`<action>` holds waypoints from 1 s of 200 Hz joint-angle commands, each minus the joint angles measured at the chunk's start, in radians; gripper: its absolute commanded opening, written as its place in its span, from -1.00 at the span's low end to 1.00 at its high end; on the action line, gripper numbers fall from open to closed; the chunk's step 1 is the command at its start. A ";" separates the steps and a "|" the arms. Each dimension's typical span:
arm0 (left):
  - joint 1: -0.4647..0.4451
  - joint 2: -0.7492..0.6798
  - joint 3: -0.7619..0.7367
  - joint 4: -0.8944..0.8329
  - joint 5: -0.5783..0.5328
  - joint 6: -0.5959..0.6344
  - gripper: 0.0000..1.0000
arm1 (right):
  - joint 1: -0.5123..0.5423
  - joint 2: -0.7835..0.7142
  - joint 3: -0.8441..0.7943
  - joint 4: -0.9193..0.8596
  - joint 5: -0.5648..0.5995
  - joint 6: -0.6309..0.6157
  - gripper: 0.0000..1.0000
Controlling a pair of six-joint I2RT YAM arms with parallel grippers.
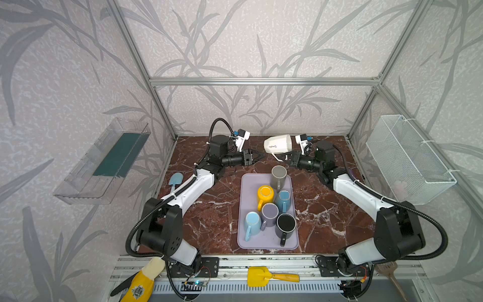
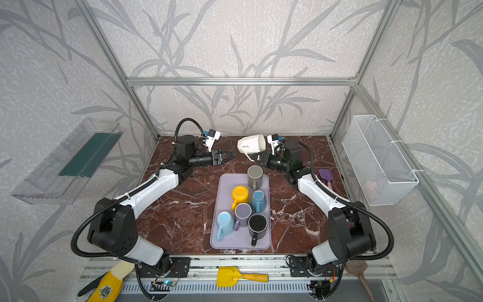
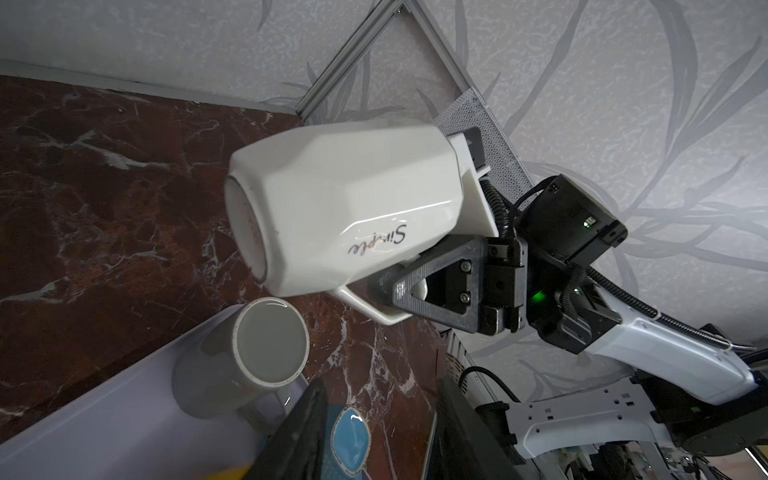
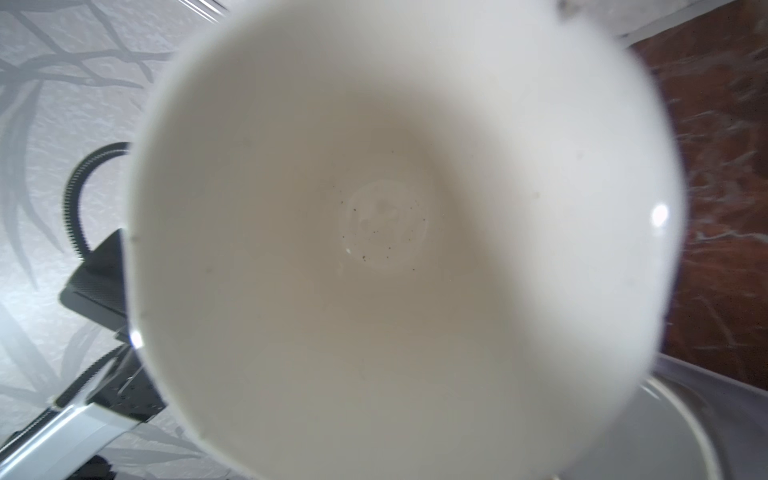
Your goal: Turn the mug right side up
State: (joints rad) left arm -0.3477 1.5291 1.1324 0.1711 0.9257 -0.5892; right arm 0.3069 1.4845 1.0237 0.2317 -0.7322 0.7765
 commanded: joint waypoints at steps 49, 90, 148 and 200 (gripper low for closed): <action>-0.007 -0.042 0.024 -0.214 -0.112 0.146 -0.10 | -0.053 -0.068 0.198 -0.344 0.142 -0.331 -1.00; -0.007 -0.045 0.025 -0.242 -0.137 0.161 -0.13 | -0.058 0.004 0.345 -0.627 0.336 -0.497 -1.00; -0.014 -0.047 0.047 -0.313 -0.184 0.199 -0.13 | -0.078 0.173 0.526 -0.873 0.555 -0.607 -1.00; -0.023 -0.054 0.037 -0.320 -0.199 0.204 -0.12 | -0.113 0.332 0.667 -1.018 0.691 -0.650 -1.00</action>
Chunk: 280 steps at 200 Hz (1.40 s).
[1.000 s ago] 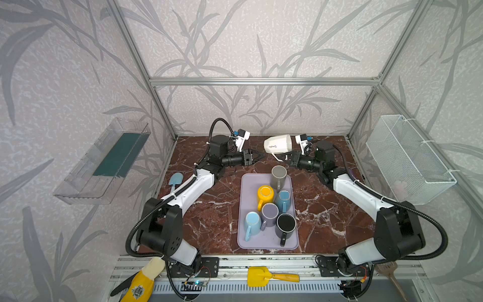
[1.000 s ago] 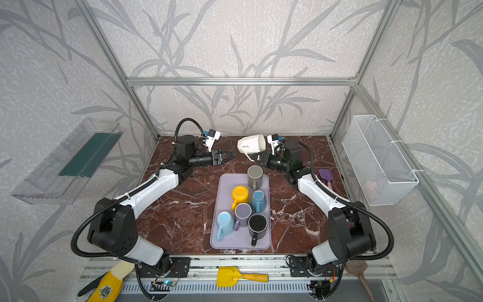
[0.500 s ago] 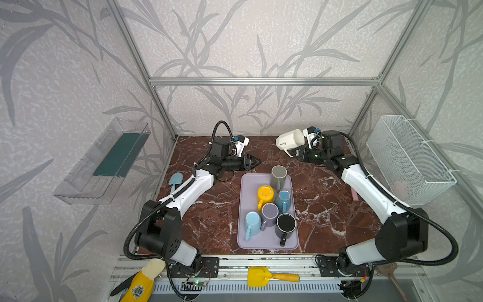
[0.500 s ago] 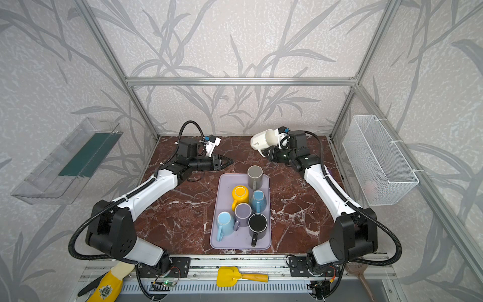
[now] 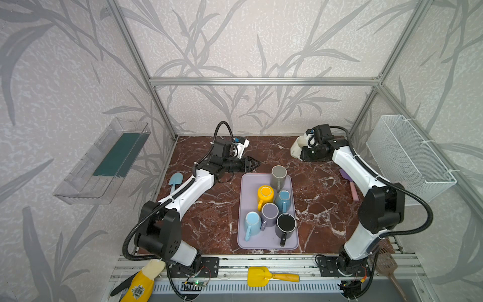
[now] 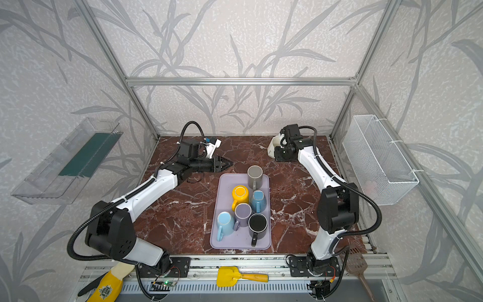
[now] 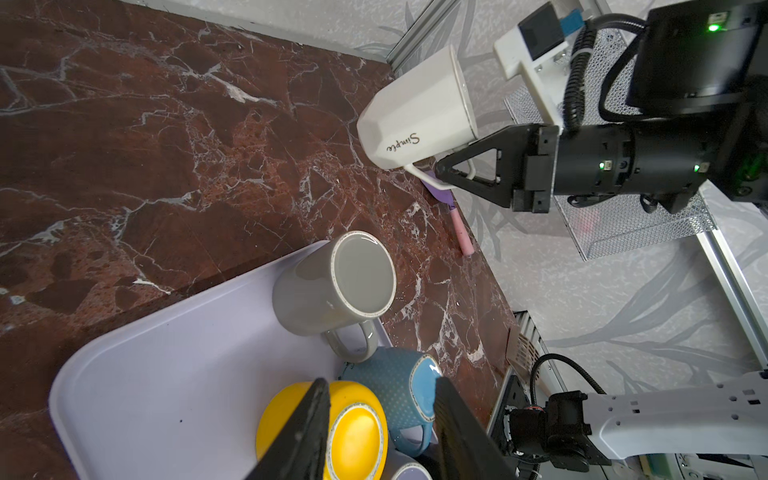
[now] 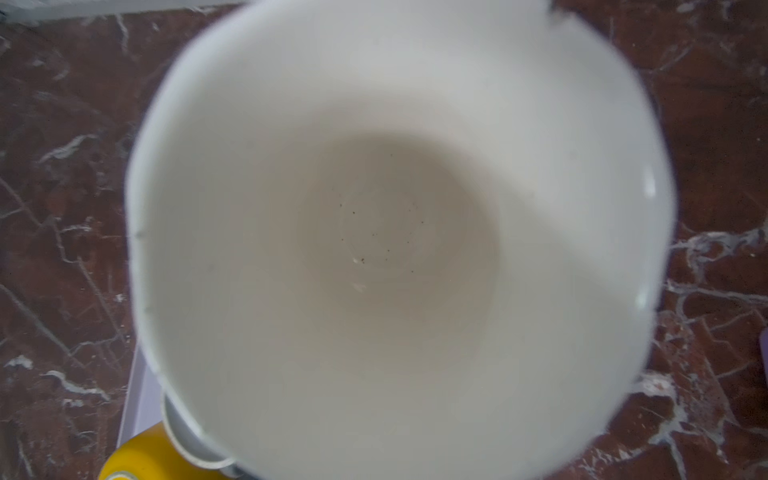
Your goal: Turn the mug right side up
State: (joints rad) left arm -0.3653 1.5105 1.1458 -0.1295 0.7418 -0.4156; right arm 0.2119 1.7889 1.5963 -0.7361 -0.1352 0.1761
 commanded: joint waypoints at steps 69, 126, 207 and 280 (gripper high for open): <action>-0.014 -0.047 0.014 -0.047 -0.026 0.047 -0.13 | -0.084 0.177 0.222 -0.136 0.180 -0.069 -1.00; -0.015 -0.051 0.017 -0.058 -0.022 0.051 -0.14 | -0.131 0.269 0.282 -0.134 0.159 -0.087 -1.00; -0.023 -0.048 0.020 -0.071 -0.026 0.060 -0.19 | -0.166 0.329 0.294 -0.105 0.148 -0.101 -1.00; -0.027 -0.042 0.028 -0.078 -0.029 0.065 -0.19 | -0.169 0.343 0.267 -0.072 0.090 -0.106 -1.00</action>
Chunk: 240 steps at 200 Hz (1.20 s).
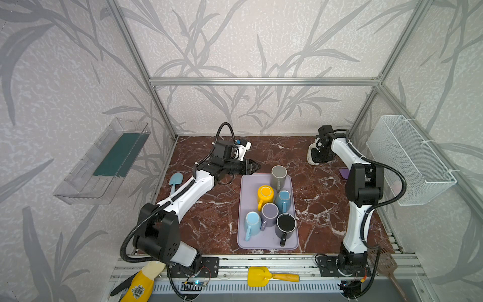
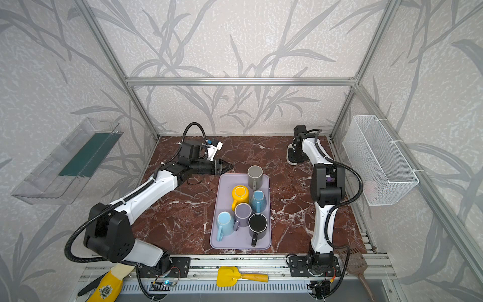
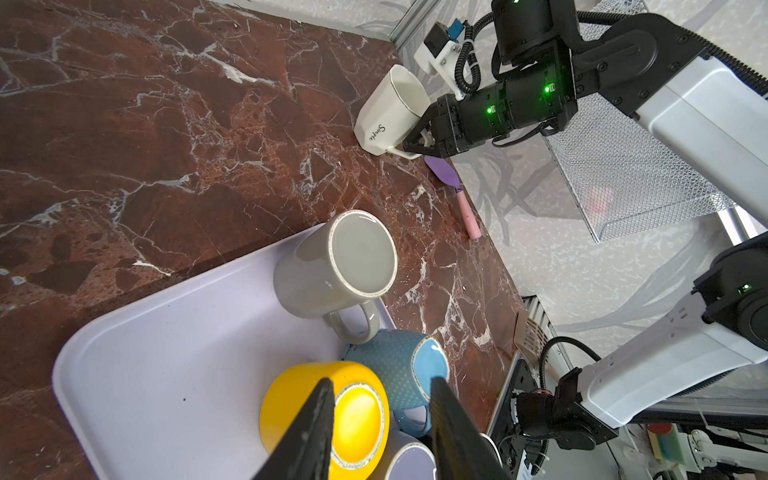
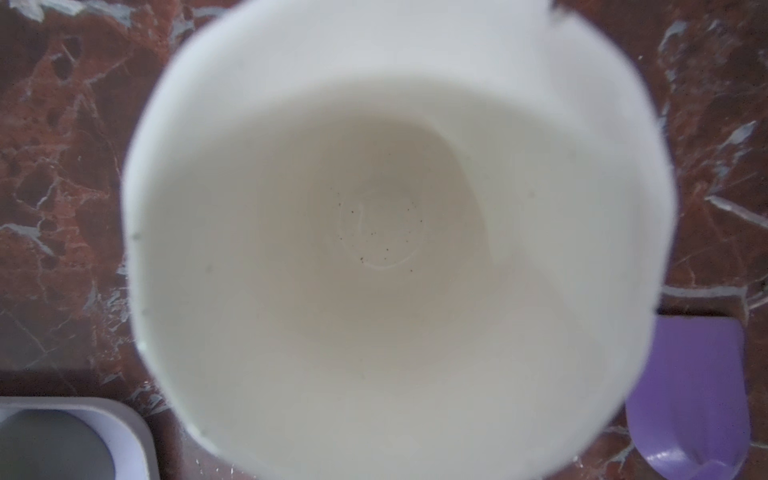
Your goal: Turn the mug right side up
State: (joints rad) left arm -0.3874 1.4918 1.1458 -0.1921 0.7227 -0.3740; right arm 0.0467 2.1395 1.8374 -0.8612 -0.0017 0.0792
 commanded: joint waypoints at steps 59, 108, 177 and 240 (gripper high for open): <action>-0.016 -0.011 0.050 -0.038 -0.004 0.036 -0.19 | -0.004 -0.024 -0.030 0.060 -0.057 -0.004 -1.00; -0.025 -0.008 0.060 -0.051 -0.014 0.044 -0.19 | -0.004 -0.083 -0.131 0.081 -0.026 0.007 -1.00; -0.038 0.007 0.084 -0.059 -0.012 0.046 -0.19 | 0.006 -0.145 -0.218 0.085 -0.017 0.008 -1.00; -0.045 0.019 0.107 -0.082 -0.012 0.058 0.02 | 0.006 -0.147 -0.229 0.080 -0.014 0.018 -0.82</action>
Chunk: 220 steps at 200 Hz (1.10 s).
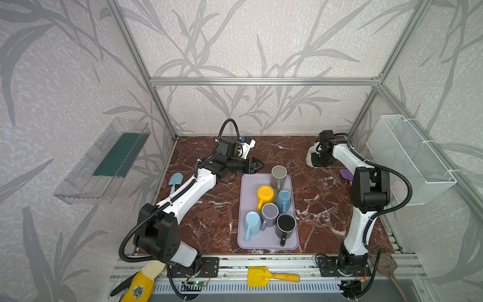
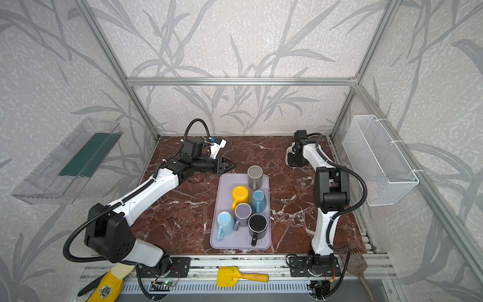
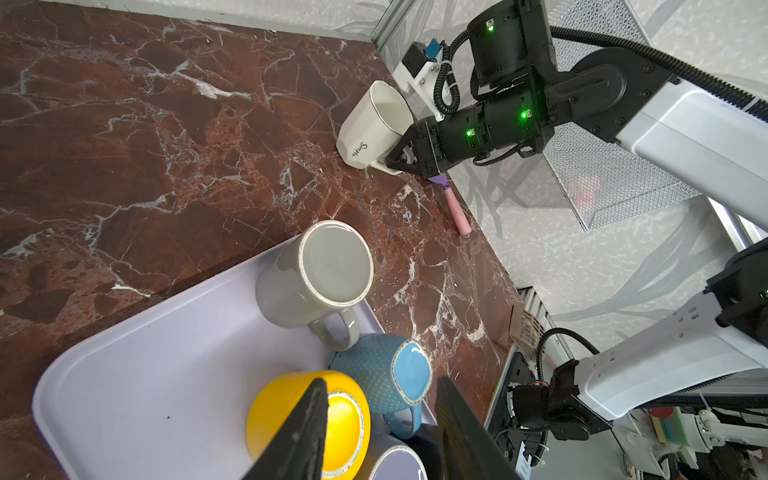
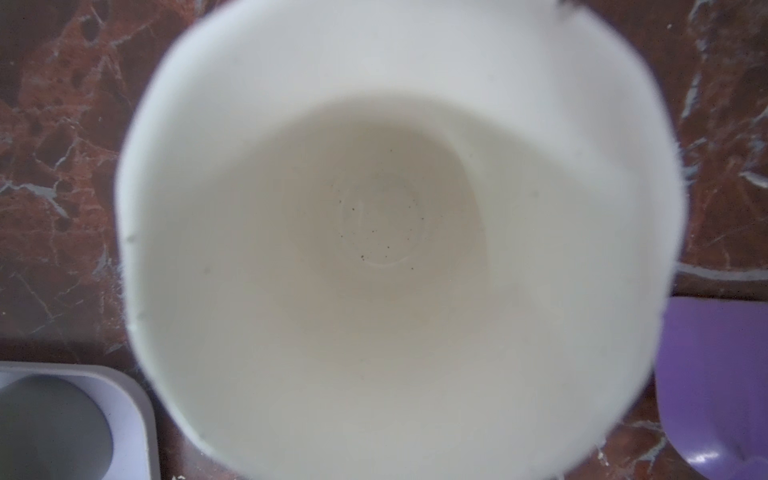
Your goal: Turn the mug right side up
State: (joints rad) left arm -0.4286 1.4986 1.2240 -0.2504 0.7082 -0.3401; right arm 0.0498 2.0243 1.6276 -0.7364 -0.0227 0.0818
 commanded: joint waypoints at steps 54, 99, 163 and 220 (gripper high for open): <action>-0.010 0.004 0.032 -0.042 -0.026 0.038 0.12 | 0.002 -0.032 -0.020 -0.048 0.003 0.017 -0.69; -0.013 0.000 0.029 -0.053 -0.049 0.044 0.14 | 0.002 -0.035 -0.021 -0.060 -0.003 0.015 -0.48; -0.019 -0.027 0.004 -0.108 -0.102 0.067 0.14 | 0.002 -0.070 -0.032 -0.072 0.006 0.023 -0.21; -0.042 -0.060 -0.012 -0.269 -0.269 0.083 0.14 | 0.057 -0.216 -0.092 -0.098 0.102 0.026 -0.16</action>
State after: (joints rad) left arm -0.4568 1.4853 1.2232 -0.4053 0.5430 -0.2848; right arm 0.0650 1.9129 1.5612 -0.7963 0.0120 0.1043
